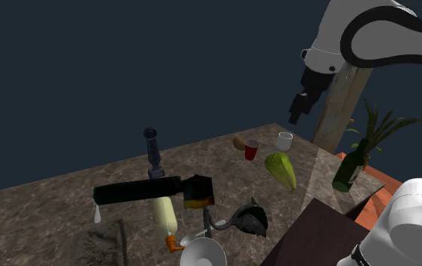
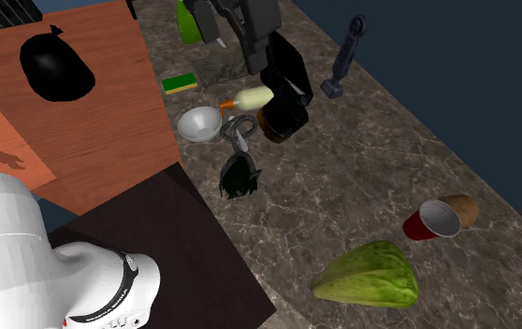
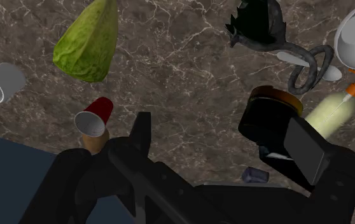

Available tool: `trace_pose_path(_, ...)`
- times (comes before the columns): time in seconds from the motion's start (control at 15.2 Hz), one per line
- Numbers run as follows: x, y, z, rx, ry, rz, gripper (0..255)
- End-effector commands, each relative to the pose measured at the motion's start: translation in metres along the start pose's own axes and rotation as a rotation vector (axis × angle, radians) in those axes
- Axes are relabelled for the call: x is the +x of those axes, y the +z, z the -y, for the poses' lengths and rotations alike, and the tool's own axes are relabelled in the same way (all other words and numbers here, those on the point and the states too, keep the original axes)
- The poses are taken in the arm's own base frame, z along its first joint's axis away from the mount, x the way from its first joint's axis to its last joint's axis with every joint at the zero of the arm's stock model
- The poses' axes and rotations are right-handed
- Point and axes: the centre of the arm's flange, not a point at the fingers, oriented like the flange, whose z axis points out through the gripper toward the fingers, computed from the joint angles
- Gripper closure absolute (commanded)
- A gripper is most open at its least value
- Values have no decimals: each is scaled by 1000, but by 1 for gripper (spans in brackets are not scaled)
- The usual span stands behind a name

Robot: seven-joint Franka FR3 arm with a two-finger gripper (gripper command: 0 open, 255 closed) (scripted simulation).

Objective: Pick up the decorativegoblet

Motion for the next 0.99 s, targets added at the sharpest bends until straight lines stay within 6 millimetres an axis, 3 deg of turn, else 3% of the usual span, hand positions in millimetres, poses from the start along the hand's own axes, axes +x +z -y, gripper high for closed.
trace_pose_path(0.0, 0, 0, 0, 0, 0, 0, 0)
trace_pose_path(0.46, 48, 78, 32, 19, -219, 74, 0)
trace_pose_path(0.92, 82, 159, 74, 38, -438, 147, 0)
